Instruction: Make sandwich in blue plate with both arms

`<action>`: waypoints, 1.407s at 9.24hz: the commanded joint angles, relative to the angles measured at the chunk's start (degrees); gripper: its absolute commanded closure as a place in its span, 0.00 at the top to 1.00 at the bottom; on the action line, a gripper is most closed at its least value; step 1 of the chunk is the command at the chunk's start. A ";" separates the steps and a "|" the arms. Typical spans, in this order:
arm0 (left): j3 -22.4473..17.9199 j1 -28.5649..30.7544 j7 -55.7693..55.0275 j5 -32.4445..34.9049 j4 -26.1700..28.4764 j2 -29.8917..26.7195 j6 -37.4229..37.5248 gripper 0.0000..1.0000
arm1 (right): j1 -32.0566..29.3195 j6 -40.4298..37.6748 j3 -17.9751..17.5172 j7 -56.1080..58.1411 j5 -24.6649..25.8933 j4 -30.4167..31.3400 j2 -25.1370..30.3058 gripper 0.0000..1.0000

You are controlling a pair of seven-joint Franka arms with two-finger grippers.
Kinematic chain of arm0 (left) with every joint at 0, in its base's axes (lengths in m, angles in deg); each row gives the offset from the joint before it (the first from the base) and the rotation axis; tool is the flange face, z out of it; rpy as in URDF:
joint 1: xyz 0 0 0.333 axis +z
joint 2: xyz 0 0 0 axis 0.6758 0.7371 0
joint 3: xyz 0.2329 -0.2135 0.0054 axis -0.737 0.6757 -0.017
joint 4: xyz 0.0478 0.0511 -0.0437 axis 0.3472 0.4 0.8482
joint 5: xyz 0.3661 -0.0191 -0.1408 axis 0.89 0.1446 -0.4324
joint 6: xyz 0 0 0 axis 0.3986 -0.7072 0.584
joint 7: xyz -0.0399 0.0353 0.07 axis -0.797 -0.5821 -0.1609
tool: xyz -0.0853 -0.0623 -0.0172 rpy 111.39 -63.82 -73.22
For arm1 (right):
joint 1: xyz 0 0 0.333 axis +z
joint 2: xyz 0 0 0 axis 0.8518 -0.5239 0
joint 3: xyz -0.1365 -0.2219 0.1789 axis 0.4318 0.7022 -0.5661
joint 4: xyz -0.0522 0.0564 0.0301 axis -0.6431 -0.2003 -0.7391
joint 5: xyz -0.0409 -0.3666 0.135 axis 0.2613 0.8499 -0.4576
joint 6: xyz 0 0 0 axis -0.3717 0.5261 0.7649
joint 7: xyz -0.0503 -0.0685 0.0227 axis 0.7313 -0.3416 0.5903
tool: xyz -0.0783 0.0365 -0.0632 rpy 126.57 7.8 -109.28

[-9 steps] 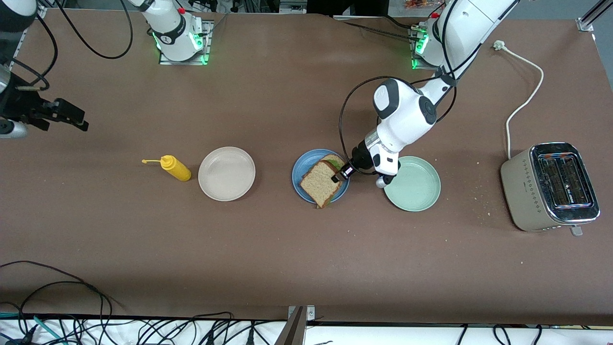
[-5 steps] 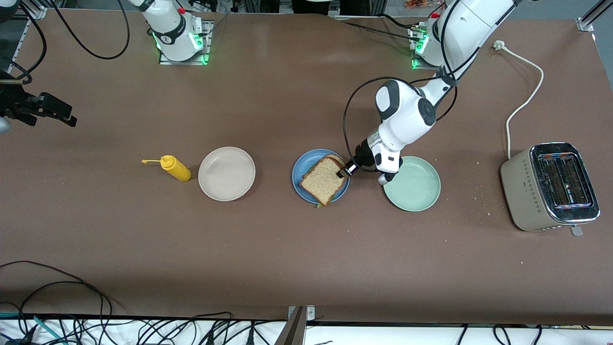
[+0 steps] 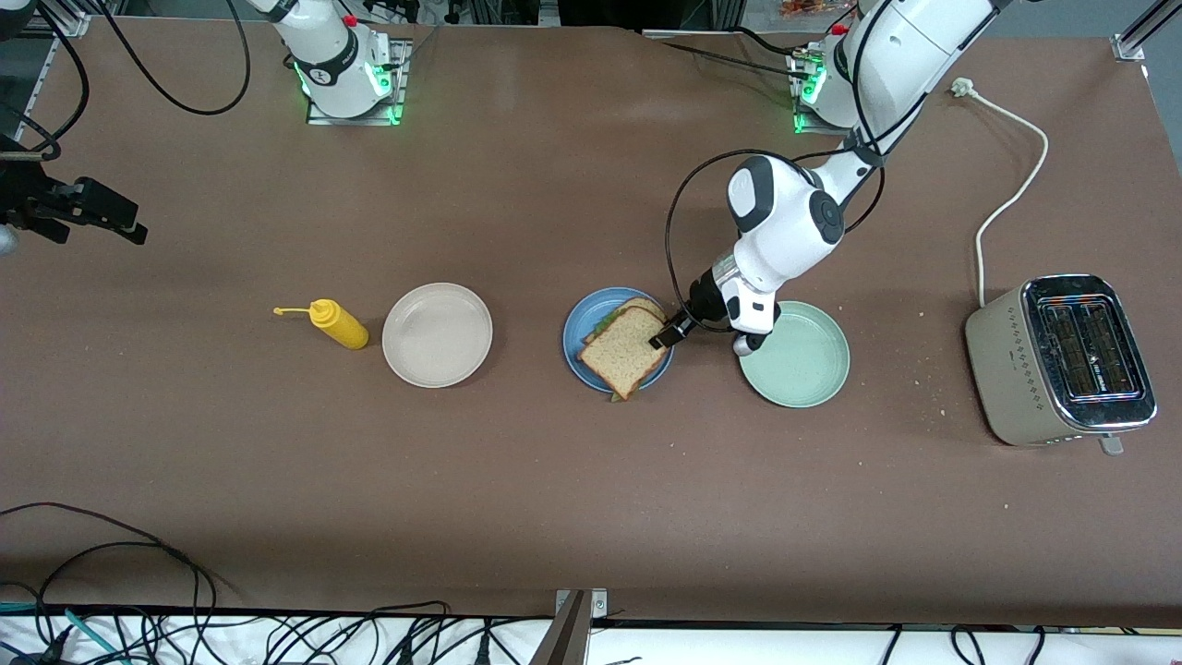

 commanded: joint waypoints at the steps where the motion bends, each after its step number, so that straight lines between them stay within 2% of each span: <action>1: 0.36 0.47 1.36 -1.95 0.64 -1.13 0.46 1.00 | -0.10 -1.21 -0.44 0.54 0.42 -1.72 -0.86 1.00; 3: 0.28 3.35 1.27 -1.95 0.73 -4.62 6.59 1.00 | 0.60 -1.21 -0.53 0.55 0.51 -1.81 -0.86 1.00; 5: 0.01 9.23 1.36 0.32 0.20 -11.82 20.79 1.00 | 0.69 -1.04 -0.44 0.54 0.60 -1.81 -0.86 1.00; 6: -0.08 12.83 1.36 6.60 -0.32 -14.64 28.00 1.00 | 0.69 -0.95 -0.44 0.46 0.60 -1.81 -0.86 1.00; 7: -0.08 16.60 1.45 15.62 -2.50 -15.88 35.90 1.00 | 0.61 -0.86 -0.44 0.37 0.68 -1.81 -0.86 1.00; 9: -0.07 20.06 1.62 32.60 -12.23 -16.25 51.73 1.00 | 0.61 -0.95 -0.44 0.46 0.60 -1.81 -0.86 1.00; 10: 0.01 20.94 1.89 37.46 -16.72 -16.07 56.32 1.00 | 0.69 -1.12 -0.44 0.46 0.60 -1.72 -0.86 1.00; 13: -0.25 23.14 9.50 48.82 -27.00 -16.25 63.98 1.00 | 0.69 -1.21 -0.53 0.46 0.60 -1.81 -0.86 1.00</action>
